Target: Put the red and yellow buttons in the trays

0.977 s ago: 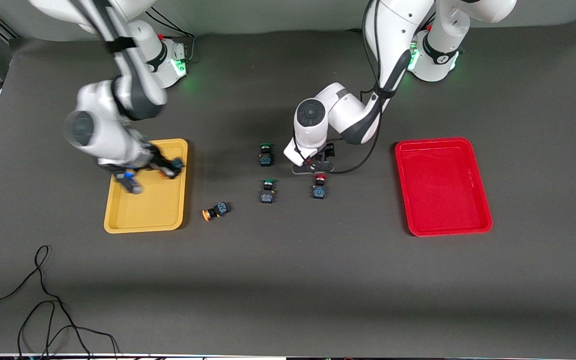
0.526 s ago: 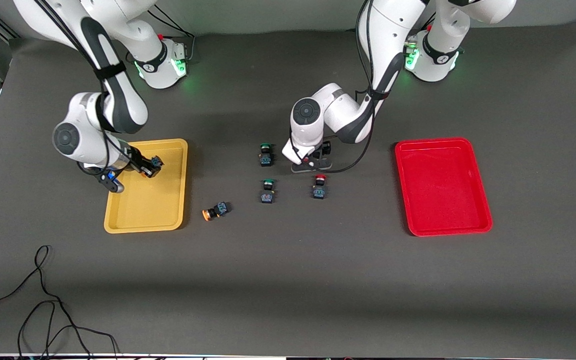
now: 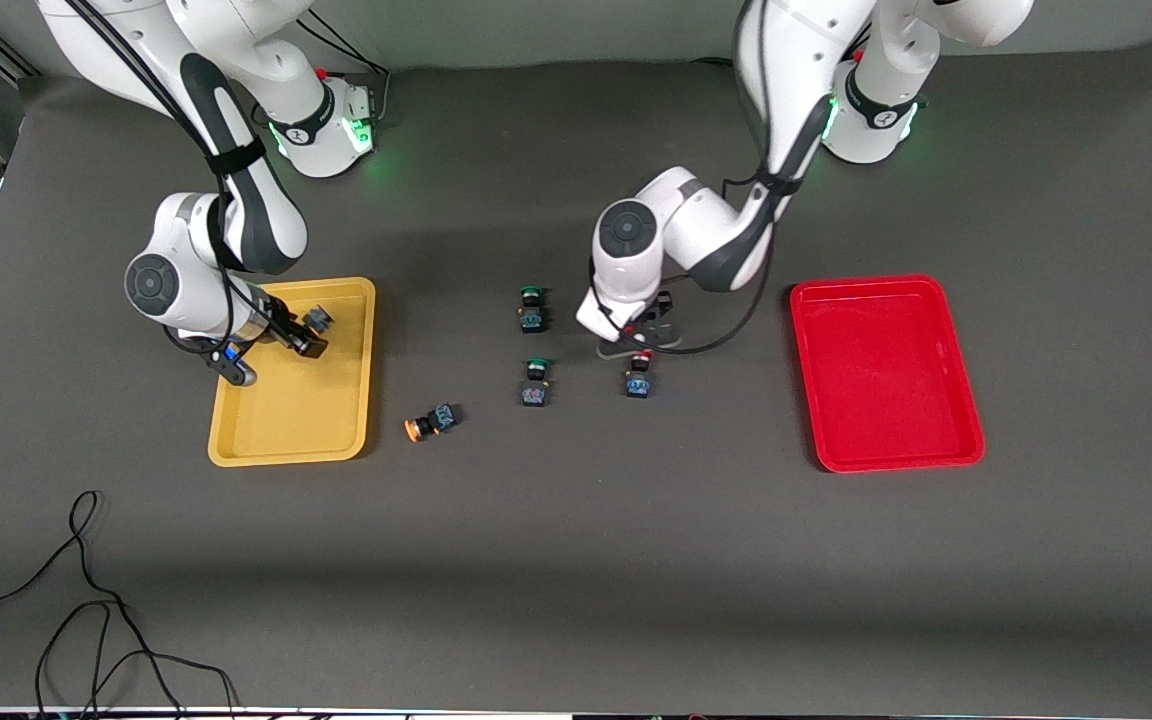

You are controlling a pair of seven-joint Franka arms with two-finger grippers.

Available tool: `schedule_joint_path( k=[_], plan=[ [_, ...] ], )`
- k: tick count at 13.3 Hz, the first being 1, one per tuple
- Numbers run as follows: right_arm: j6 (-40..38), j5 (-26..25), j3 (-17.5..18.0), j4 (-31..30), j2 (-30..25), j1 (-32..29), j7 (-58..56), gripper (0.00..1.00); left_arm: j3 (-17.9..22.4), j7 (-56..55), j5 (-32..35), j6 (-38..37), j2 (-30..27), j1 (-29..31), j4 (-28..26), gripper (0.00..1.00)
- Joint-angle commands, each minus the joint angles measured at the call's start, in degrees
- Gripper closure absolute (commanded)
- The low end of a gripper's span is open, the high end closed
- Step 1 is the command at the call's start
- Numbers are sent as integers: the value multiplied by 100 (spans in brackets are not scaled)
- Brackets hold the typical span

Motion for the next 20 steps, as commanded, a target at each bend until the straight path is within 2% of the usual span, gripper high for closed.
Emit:
schedule_joint_path(
  k=[1,4,7,9,11,14,17,18,19,20],
  plan=[
    [-925,120,99,1157,-58,152,696,0,-37,740,-308,-912,-958,503,-194,100],
    [-1394,329,563,2617,687,161,1584,0,-10,2041,-503,-1635,-1556,1267,-570,100],
    [-1289,770,995,3682,1724,170,2069,0,16,3489,-433,-1716,-1813,2224,-1080,100],
    [-852,779,1014,3808,2191,179,2149,0,16,4379,-346,-1602,-1708,2866,-1204,100],
    [-403,788,1162,3791,2675,188,2227,0,16,4750,40,-1095,-1323,3254,-1283,100],
    [-357,814,1225,3712,2721,179,2351,0,16,4813,226,267,-681,3388,-1538,100],
    [-349,1051,1313,3615,2703,231,2334,0,16,4813,226,481,-494,3388,-1521,100],
    [-331,1051,1313,3545,2694,258,2307,6,16,4857,226,447,-468,3397,-1486,45],
    [-279,1051,1313,3510,2703,267,2307,17,16,4970,226,368,-451,3388,-1425,1],
    [-243,1051,1313,3422,2677,267,2298,31,25,4989,226,219,-537,3405,-1390,0]
  ],
)
